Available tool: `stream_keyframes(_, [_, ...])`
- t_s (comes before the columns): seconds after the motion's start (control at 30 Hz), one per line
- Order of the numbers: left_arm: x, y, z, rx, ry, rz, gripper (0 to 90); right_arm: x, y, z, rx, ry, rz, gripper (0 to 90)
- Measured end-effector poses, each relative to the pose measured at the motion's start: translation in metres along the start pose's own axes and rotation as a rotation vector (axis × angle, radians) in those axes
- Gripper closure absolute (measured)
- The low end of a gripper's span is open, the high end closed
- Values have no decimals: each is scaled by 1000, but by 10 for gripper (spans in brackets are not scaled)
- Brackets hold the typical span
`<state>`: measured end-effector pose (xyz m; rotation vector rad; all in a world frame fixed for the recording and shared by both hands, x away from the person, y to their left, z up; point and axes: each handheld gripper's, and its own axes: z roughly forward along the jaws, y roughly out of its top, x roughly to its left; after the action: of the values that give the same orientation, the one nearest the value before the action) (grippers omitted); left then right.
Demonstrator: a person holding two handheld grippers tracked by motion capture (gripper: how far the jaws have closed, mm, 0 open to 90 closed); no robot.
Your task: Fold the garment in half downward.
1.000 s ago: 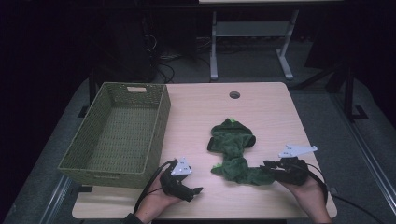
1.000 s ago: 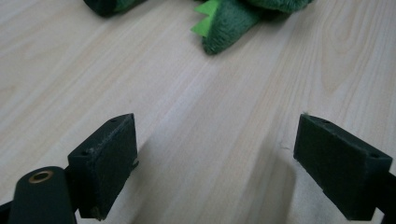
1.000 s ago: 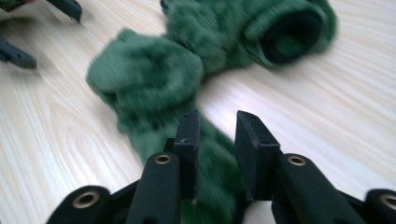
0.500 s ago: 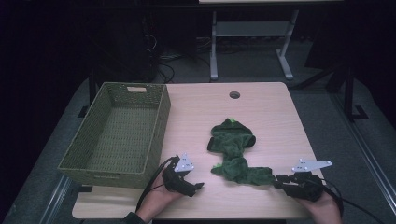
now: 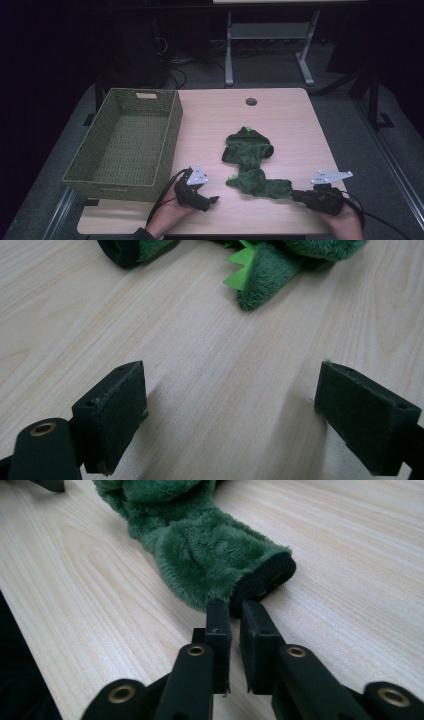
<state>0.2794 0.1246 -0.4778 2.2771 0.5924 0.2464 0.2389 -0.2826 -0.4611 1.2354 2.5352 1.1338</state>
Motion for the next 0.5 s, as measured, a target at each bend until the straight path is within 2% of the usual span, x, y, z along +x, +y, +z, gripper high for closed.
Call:
stream_keyframes(0.13, [0, 0, 0, 0, -1, -1, 127, 1, 2, -2, -11, -3, -18, 859])
stream_keyframes(0.5, [0, 0, 0, 0, 0, 0, 127, 5, 9, -26, -64, -36, -50, 874])
